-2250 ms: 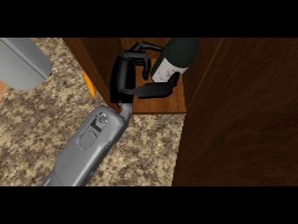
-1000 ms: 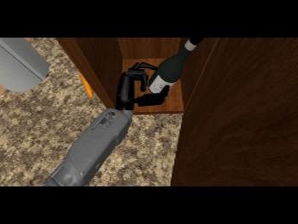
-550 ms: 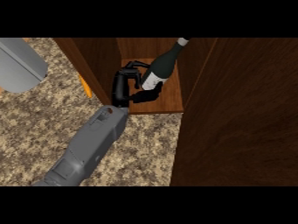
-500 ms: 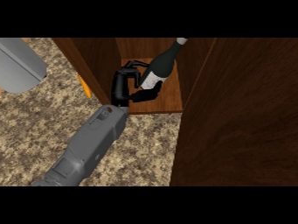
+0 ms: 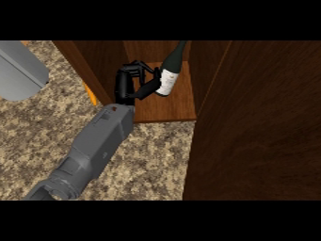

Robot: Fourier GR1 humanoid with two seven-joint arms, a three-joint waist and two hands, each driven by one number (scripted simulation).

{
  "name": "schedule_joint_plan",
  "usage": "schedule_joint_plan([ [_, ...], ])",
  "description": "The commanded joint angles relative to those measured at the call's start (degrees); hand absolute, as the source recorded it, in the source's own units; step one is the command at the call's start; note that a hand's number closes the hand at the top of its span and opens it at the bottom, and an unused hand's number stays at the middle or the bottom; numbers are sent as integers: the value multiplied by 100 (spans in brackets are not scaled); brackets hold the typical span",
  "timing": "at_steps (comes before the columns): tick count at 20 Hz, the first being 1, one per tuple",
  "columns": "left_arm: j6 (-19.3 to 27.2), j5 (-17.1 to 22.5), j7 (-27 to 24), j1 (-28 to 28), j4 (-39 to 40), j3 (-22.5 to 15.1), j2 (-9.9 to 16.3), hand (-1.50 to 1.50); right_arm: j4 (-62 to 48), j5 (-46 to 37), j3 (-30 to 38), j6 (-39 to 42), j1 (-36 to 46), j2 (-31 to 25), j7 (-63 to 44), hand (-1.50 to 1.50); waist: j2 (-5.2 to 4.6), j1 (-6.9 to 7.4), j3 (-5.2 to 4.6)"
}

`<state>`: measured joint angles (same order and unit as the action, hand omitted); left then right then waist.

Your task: Pick up the wine, place it into the cabinet and close the cabinet

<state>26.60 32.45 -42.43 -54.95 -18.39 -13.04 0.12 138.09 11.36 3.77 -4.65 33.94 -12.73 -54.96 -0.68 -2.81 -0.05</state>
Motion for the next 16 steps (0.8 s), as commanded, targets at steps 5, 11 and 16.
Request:
schedule_joint_plan([
  [5,226,-26,-252,-592,767,184,-11,150,262,413,75,66,-100,91,50,-150,-51,-125,2],
  [11,741,-297,-195,-790,1271,158,38,150,450,277,42,56,-259,119,59,-150,-51,-118,5],
  [16,666,-298,149,-1136,1470,216,204,150,175,234,-166,57,135,143,104,-150,-122,-224,-2],
])
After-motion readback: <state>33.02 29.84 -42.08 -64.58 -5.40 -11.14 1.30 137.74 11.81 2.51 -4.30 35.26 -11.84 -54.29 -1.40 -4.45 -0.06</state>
